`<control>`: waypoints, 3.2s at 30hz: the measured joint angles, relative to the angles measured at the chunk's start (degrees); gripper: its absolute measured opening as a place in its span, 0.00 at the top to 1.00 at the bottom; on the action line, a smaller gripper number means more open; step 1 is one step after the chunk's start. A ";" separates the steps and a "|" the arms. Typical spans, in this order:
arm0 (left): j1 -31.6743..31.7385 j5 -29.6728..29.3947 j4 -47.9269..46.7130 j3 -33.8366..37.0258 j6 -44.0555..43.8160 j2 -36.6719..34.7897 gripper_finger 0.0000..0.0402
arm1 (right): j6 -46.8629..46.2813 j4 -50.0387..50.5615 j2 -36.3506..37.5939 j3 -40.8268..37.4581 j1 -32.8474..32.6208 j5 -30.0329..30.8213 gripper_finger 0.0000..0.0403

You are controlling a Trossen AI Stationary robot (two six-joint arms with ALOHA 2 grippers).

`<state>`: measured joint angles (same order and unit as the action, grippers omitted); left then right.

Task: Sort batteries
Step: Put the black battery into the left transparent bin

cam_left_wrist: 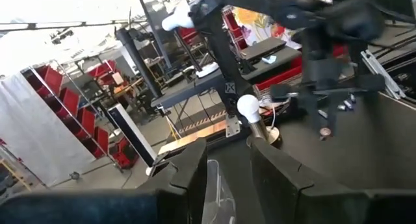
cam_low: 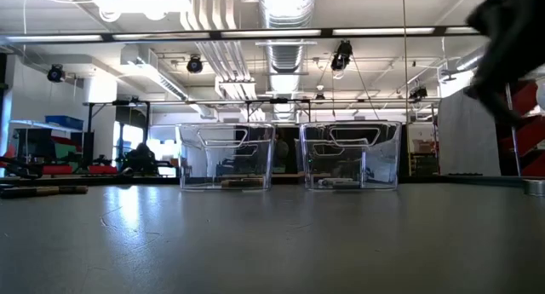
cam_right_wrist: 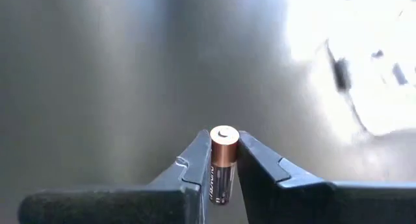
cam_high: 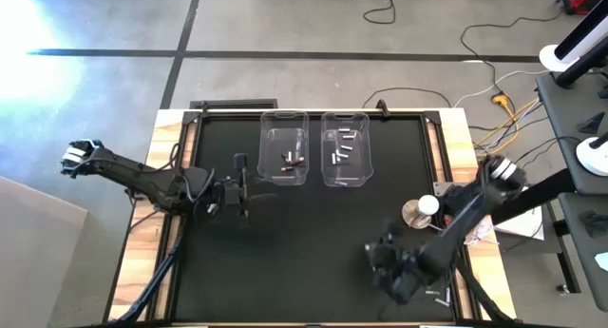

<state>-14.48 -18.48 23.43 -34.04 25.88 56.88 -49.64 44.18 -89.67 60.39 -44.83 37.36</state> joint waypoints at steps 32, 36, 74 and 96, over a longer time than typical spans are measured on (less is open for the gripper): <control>4.31 6.79 -2.72 -5.84 -20.97 15.55 0.47 | 59.78 -87.52 3.20 -16.14 33.36 -30.26 0.87; 4.41 9.60 -3.23 -8.21 -22.53 18.46 0.46 | 61.67 -88.22 3.53 -16.01 34.05 -30.02 0.87; 4.72 7.10 -17.78 -17.83 -24.11 20.46 0.91 | 63.16 -79.92 8.36 -15.90 33.71 -21.33 0.67; 37.78 18.25 -43.08 -21.50 -34.20 23.58 0.90 | 43.54 -26.03 17.34 -15.59 29.19 -24.08 0.52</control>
<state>23.30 -0.23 -19.64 -55.54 -8.32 80.46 -6.11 18.15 -72.34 44.81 -15.64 13.28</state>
